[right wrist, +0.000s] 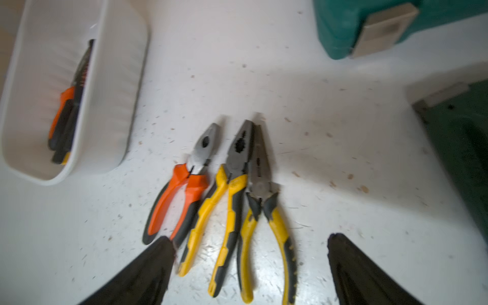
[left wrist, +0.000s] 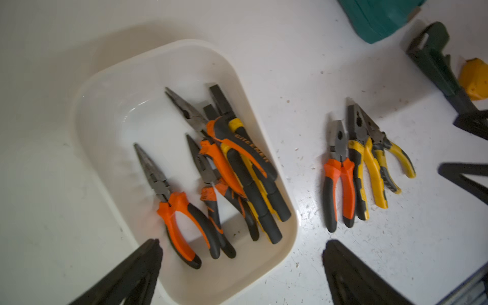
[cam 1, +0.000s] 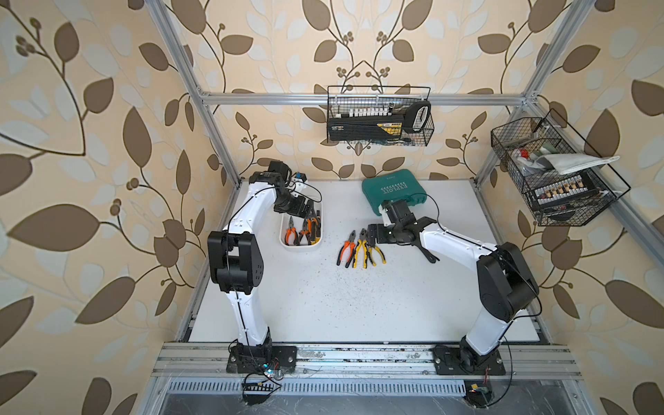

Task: Take the pliers out of the storage box
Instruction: Move the distractor to the center of the board, then pick up the pliers from the storage box.

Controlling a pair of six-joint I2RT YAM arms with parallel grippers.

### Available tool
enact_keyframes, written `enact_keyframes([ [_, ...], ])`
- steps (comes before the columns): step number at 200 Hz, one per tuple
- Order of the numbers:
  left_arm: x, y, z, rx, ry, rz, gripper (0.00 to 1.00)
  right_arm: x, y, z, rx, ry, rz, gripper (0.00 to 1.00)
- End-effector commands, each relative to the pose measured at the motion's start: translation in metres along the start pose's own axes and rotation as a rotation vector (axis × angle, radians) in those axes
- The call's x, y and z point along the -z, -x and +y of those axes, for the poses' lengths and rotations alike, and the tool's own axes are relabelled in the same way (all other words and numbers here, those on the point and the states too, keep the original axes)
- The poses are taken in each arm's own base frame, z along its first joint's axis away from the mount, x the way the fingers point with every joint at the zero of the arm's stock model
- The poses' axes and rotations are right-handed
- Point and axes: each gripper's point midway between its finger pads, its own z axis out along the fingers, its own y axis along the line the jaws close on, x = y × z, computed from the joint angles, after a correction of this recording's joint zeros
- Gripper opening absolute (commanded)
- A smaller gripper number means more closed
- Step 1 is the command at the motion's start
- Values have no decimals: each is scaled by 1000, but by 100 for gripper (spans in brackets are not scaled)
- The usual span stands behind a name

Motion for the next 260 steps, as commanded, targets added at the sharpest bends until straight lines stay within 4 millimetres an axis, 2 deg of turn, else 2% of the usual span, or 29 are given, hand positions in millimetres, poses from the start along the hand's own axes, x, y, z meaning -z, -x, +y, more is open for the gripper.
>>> enact_keyframes([
  [1,0,14,15,146,65,-15,99,8,20,48,84,150,-49,95],
  [22,-15,19,16,271,40,3,92,10,25,74,107,212,-50,95],
  [39,-29,23,16,327,9,19,86,14,28,87,123,239,-56,95],
  [68,-51,25,26,393,26,50,70,17,27,94,120,253,-53,95],
  [71,-48,34,26,394,22,26,69,18,26,95,120,253,-51,95],
  [95,-64,40,27,450,-6,32,62,18,22,95,111,247,-42,95],
  [157,-107,40,39,542,-4,71,53,13,19,92,106,220,-15,95],
  [220,-130,53,42,573,-54,35,51,4,22,103,106,260,11,95],
  [260,-143,46,41,594,-82,63,48,0,22,104,104,257,23,95],
])
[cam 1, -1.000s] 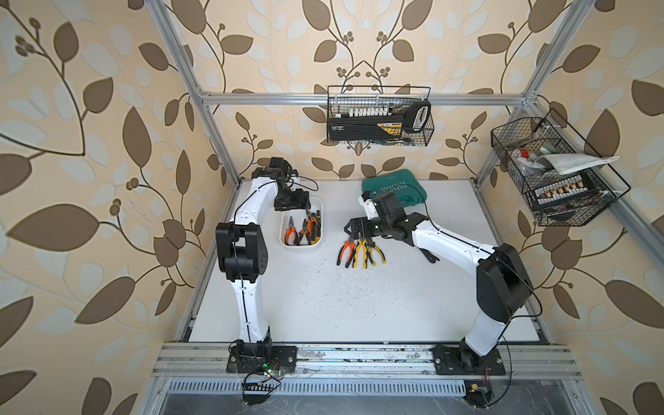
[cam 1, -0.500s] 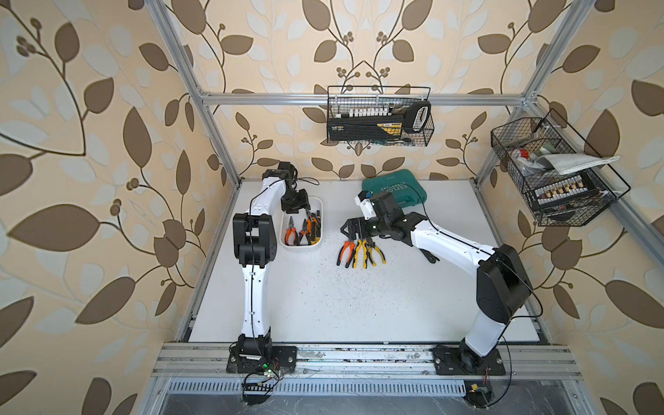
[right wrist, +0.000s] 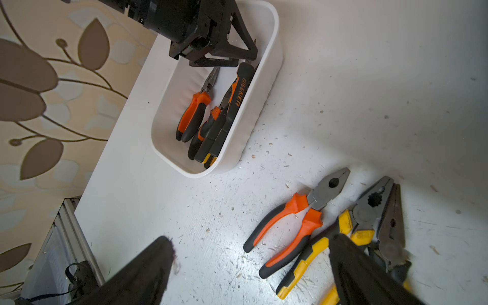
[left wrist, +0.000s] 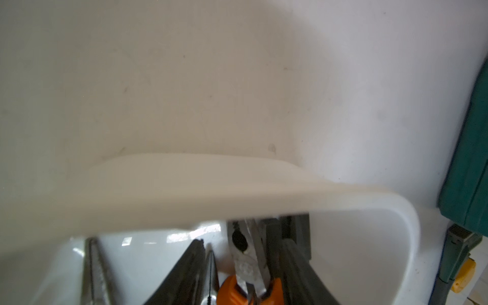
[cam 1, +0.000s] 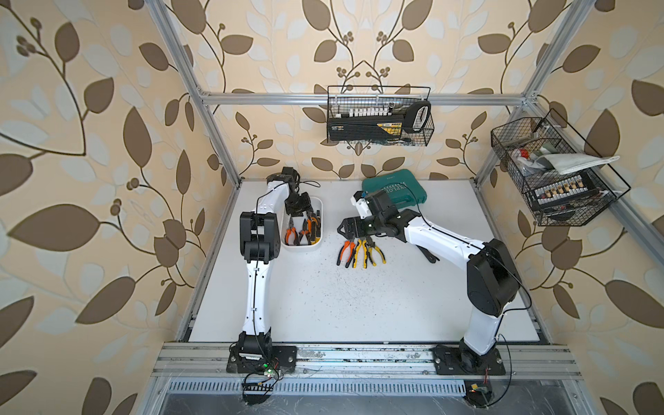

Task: Take the pliers out of the storage box
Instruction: Pick up the pliers from the storage box.

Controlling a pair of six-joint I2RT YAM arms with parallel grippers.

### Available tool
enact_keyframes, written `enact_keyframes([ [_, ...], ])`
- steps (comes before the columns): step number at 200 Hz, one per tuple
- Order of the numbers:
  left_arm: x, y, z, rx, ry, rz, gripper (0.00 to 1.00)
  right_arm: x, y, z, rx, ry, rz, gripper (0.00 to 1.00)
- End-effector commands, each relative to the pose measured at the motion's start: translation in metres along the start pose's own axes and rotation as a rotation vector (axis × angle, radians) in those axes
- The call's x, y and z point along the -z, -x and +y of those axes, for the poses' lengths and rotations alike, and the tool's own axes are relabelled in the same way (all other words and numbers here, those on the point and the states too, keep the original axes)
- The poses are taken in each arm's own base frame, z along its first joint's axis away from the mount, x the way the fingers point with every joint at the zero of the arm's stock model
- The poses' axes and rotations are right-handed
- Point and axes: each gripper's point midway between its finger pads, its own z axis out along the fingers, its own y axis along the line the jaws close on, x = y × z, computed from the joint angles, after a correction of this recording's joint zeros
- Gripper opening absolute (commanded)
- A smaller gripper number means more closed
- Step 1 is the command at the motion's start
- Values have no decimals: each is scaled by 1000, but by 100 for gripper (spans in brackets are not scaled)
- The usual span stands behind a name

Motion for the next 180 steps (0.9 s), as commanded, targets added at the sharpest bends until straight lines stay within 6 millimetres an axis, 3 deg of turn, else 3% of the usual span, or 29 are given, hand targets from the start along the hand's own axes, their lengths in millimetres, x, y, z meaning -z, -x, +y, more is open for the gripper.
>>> enact_keyframes([
  [1,-2,4,-10,17,-54,0,48,-6,-3,3,-10,9,30,95],
  [73,-15,-10,-30,43,-161,59,38,-12,-4,2,-11,1,43,95],
  [127,-15,-9,-31,34,-163,60,8,-9,-3,2,-16,-4,43,95],
  [145,-12,-7,-31,16,-158,51,0,-8,-3,2,-15,-3,40,95],
  [180,10,4,-31,-13,-150,6,0,-8,-1,3,-15,1,37,95],
])
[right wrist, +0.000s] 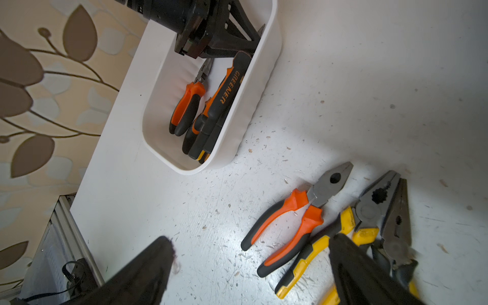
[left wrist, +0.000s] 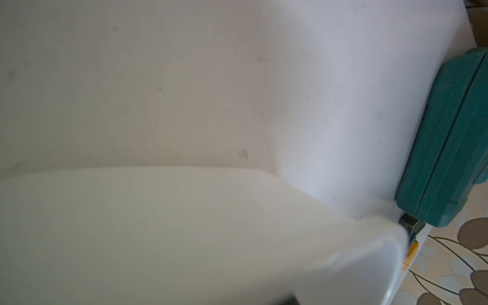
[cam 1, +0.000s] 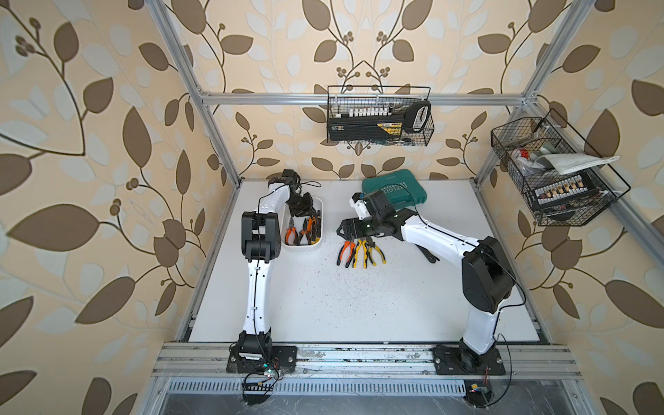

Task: Take the pliers out of the storage box
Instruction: Pick up the pliers from the storage box, then place the pliers at the center of the board.

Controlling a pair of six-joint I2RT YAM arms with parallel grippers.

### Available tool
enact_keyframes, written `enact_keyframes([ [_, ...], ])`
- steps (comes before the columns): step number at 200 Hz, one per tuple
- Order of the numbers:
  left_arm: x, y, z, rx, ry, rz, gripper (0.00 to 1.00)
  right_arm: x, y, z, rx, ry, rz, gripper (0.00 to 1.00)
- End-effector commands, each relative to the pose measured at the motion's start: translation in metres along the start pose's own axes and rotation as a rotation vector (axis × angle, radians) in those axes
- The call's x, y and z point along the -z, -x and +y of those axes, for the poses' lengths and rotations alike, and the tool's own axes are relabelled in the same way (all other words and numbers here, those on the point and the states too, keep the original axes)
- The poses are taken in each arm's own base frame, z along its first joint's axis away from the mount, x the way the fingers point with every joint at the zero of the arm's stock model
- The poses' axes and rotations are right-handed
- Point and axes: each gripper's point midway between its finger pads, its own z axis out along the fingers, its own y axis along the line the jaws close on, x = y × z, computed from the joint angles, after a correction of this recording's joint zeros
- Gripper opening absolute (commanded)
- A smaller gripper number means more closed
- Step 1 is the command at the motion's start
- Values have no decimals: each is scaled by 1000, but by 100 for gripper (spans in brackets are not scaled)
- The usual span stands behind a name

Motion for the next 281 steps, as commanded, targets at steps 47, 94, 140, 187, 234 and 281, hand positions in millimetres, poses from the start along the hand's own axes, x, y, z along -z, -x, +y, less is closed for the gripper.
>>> enact_keyframes([
  [47,72,23,-22,-87,-43,-119,0,-3,6,11,-10,34,-1,95],
  [94,97,15,-27,-68,-93,-120,0,-9,7,17,-7,55,4,95],
  [140,117,5,-30,-51,-109,-118,0,-13,12,29,-28,107,-13,95],
  [187,138,-12,-47,-23,-155,-127,0,-14,47,58,-159,232,-99,93],
  [234,146,-36,-71,-21,-181,-117,0,-25,72,69,-225,207,-116,91],
  [281,155,-44,-95,-62,-207,-126,0,-38,75,76,-224,183,-93,82],
])
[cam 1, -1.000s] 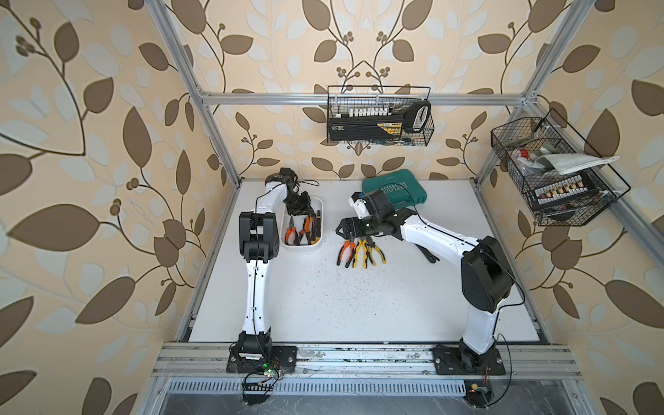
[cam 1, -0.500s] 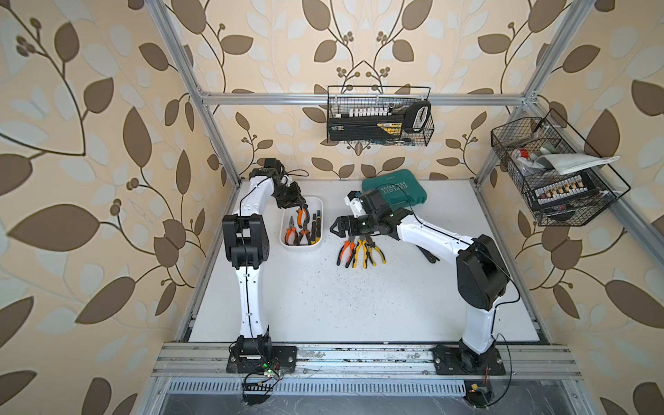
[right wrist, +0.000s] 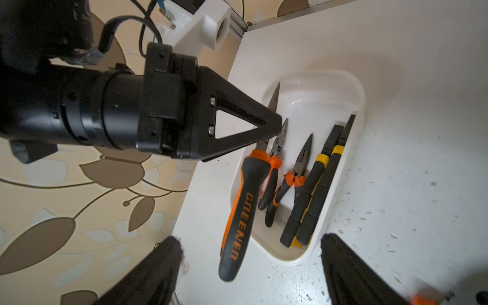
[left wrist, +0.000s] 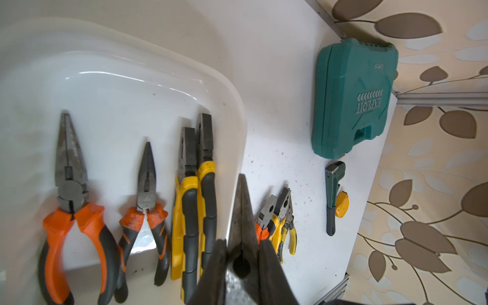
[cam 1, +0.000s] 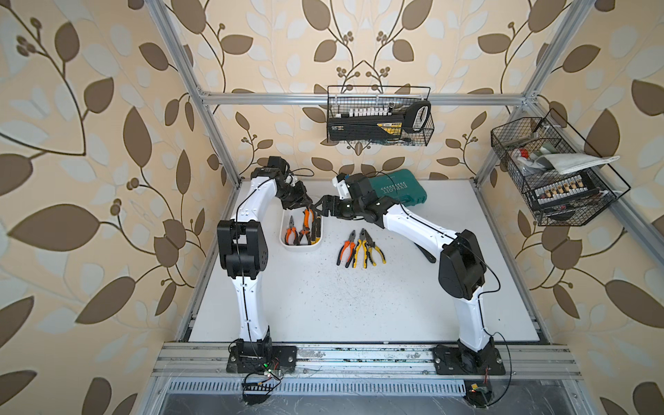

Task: Take the pliers out of the storage box
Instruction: Place the pliers at the center of the board.

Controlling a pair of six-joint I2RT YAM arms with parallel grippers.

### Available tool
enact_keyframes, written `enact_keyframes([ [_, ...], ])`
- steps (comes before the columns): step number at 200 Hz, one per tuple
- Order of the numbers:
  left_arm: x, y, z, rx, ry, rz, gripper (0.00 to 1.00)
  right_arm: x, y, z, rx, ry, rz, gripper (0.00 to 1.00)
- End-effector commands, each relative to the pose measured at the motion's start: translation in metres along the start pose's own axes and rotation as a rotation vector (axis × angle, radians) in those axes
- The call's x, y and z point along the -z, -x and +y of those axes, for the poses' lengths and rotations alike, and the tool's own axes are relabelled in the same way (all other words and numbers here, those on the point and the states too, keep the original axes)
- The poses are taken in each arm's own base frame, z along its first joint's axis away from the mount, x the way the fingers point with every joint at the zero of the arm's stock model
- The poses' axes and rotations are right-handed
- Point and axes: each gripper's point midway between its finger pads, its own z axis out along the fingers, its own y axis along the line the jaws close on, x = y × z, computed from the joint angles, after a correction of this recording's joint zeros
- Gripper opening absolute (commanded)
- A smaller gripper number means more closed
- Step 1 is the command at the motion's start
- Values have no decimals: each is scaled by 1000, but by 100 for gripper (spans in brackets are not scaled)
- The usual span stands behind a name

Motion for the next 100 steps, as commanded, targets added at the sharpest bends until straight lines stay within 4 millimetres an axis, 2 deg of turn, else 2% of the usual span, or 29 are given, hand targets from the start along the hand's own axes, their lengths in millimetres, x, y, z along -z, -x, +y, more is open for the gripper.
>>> enact_keyframes([
  [1,32,-3,-42,-43,-90,-46,0,-12,-11,-9,-30,-48,36,82],
  [29,34,-9,-51,-54,-110,-37,0,-19,-5,-9,-32,-58,28,76],
  [46,37,-11,-55,-55,-119,-39,0,-25,-3,-9,-29,-60,29,68],
  [73,39,-15,-61,-57,-133,-32,0,-35,-3,-10,-53,-57,36,60],
  [100,41,-15,-67,-66,-145,-34,0,-42,-5,-10,-70,-52,49,57],
])
